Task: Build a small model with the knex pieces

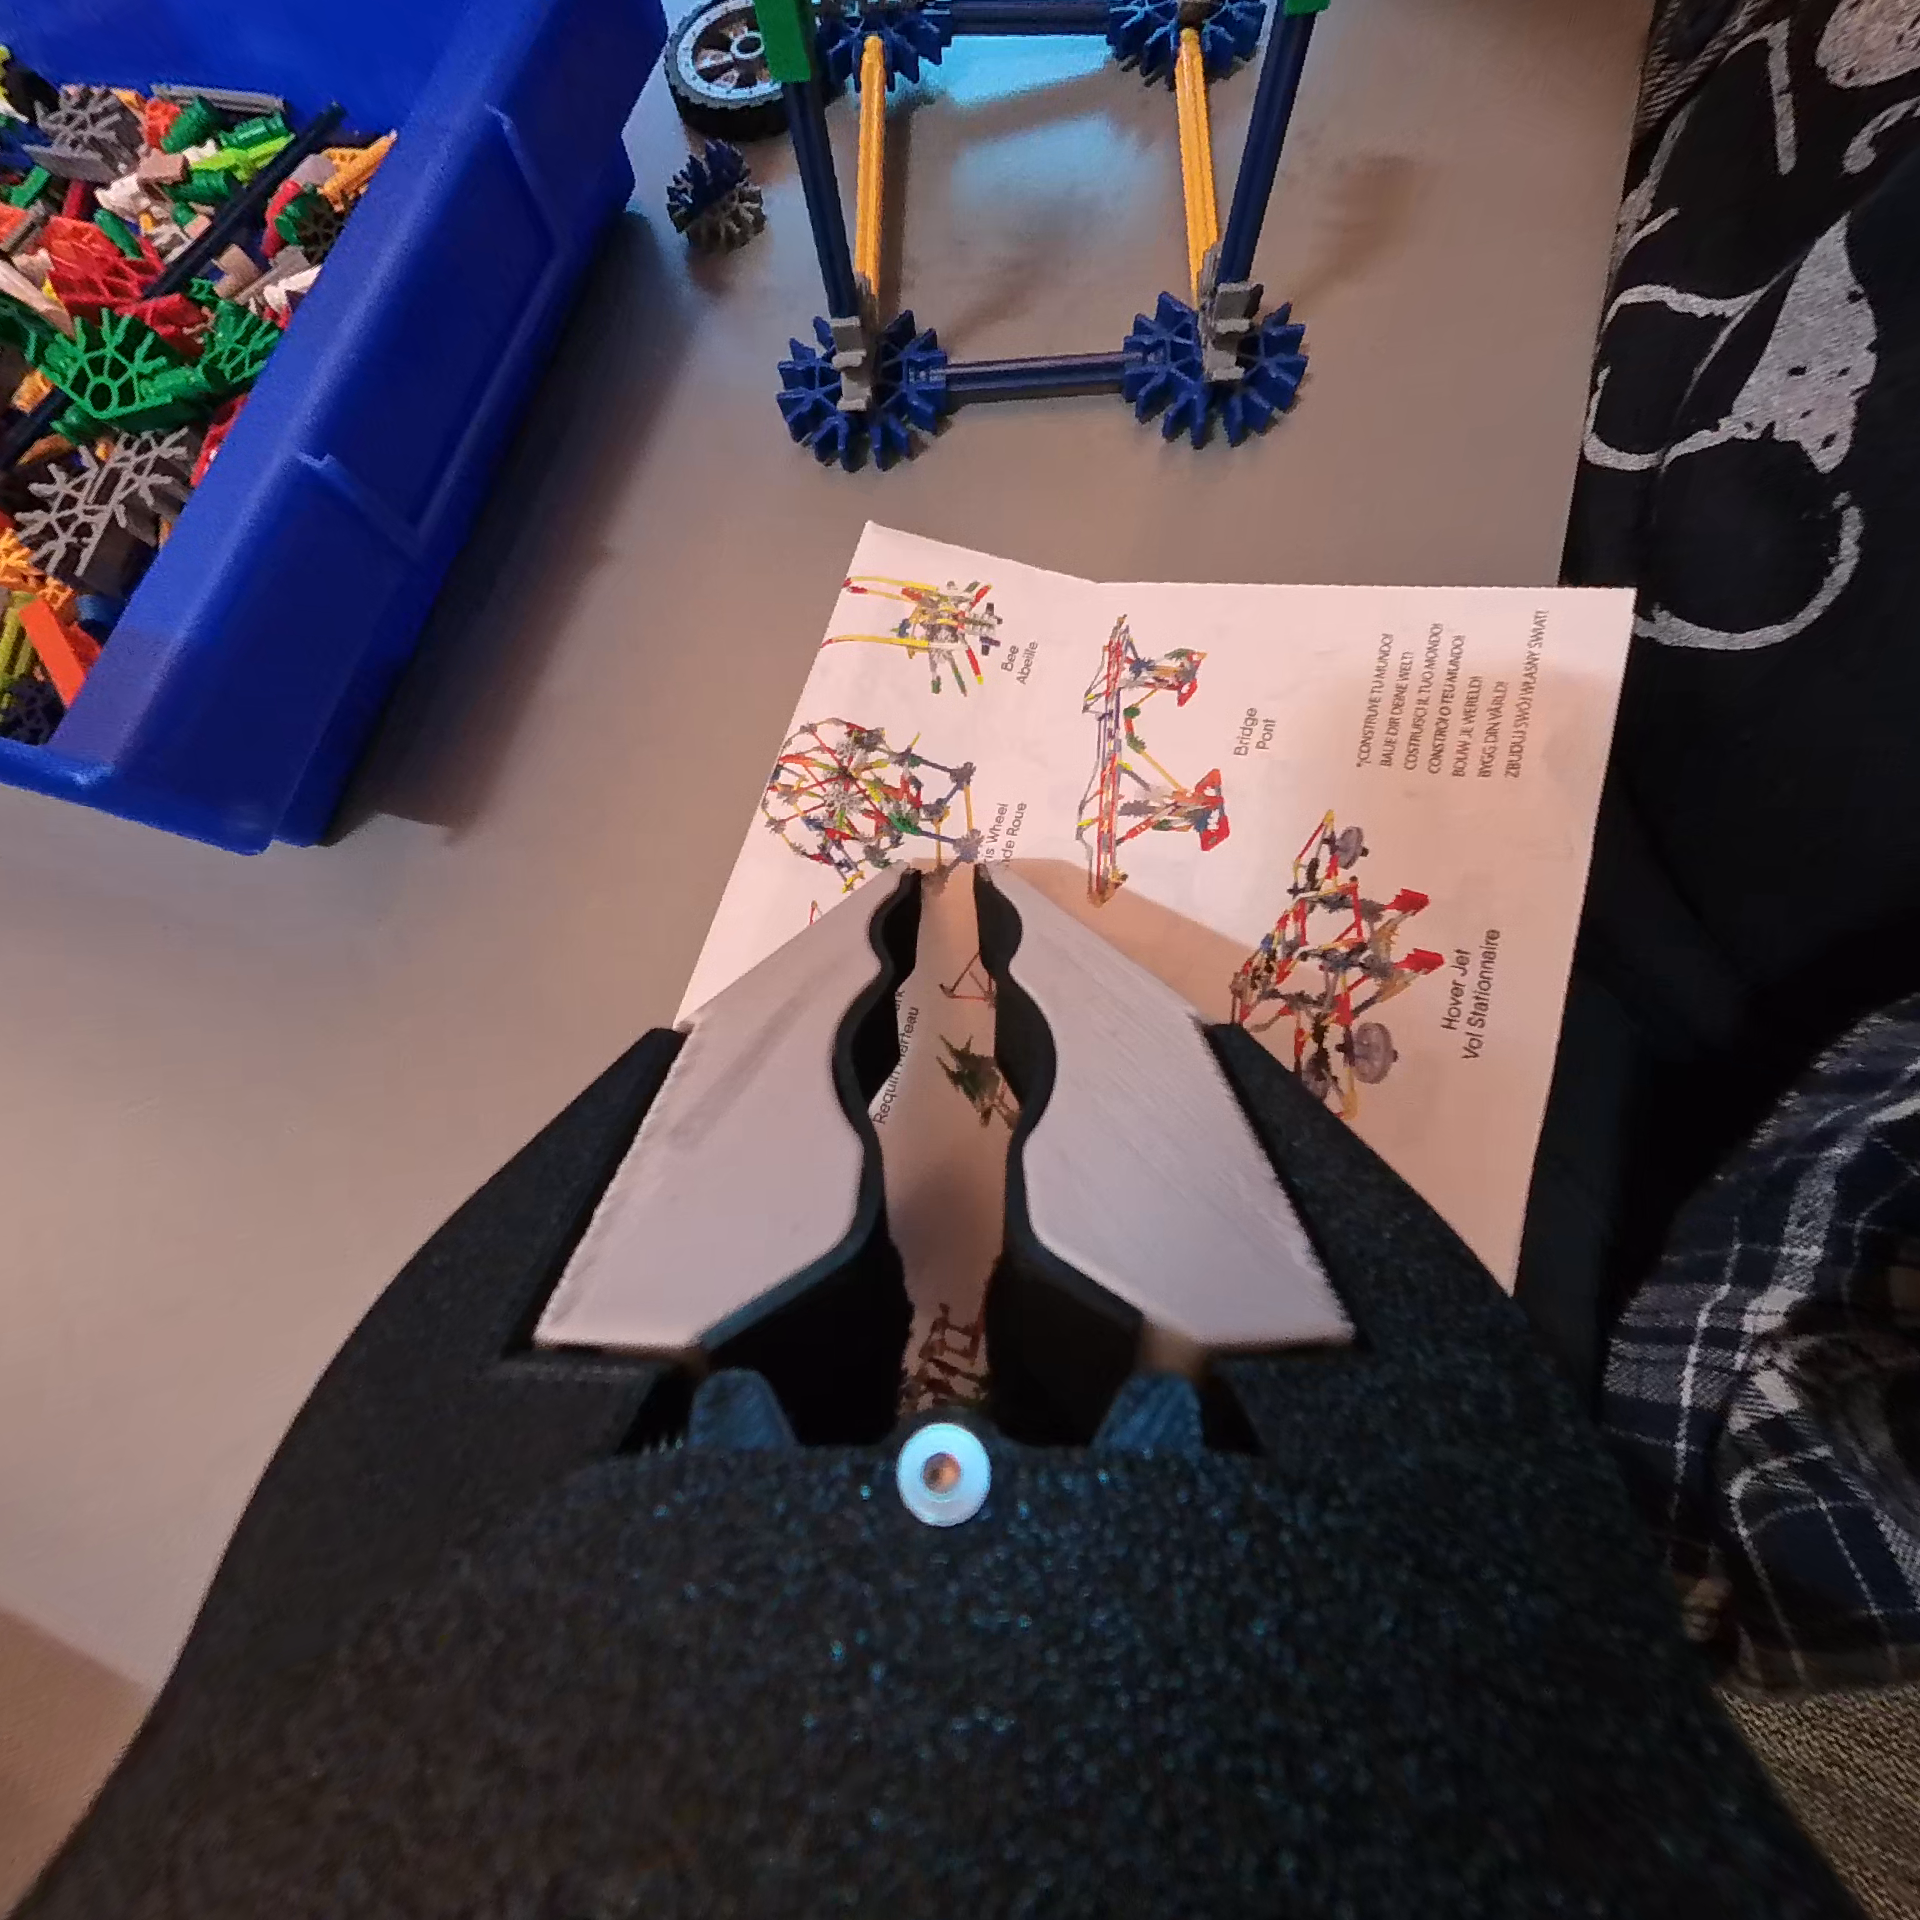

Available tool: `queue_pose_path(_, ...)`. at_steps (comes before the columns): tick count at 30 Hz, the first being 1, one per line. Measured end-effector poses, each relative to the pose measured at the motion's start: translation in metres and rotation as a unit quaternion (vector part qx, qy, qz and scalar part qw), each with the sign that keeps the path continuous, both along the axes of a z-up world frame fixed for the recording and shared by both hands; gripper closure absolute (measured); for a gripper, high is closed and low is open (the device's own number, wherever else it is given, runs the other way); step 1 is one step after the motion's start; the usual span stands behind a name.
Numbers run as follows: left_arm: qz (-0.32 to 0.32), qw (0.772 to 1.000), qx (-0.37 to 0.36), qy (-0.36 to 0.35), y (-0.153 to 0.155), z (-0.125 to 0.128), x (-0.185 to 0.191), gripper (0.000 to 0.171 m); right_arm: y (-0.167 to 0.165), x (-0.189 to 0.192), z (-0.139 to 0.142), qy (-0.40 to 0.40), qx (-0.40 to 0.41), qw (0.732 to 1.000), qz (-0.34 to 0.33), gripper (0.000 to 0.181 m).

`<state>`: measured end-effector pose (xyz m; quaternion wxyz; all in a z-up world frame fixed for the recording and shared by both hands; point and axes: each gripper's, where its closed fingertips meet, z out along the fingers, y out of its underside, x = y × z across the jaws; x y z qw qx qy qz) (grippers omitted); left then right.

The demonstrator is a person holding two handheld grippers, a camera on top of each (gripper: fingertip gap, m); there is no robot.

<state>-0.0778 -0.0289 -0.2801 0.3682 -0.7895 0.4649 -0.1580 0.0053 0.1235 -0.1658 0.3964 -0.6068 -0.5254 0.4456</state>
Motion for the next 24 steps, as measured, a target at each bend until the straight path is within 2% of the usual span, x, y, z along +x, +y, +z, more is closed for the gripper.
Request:
queue_pose_path(22, 0.003, 1.000, 0.001, 0.001, 0.0004, -0.0005, -0.0003, 0.163, -0.0008, 0.0019, 0.0045, 0.003, 0.009, 1.000, -0.001, 0.176)
queue_pose_path(24, 0.012, 1.000, 0.002, 0.004, 0.0034, -0.0008, -0.0023, 0.169, -0.0007, 0.0022, 0.0053, 0.004, 0.010, 1.000, -0.002, 0.176)
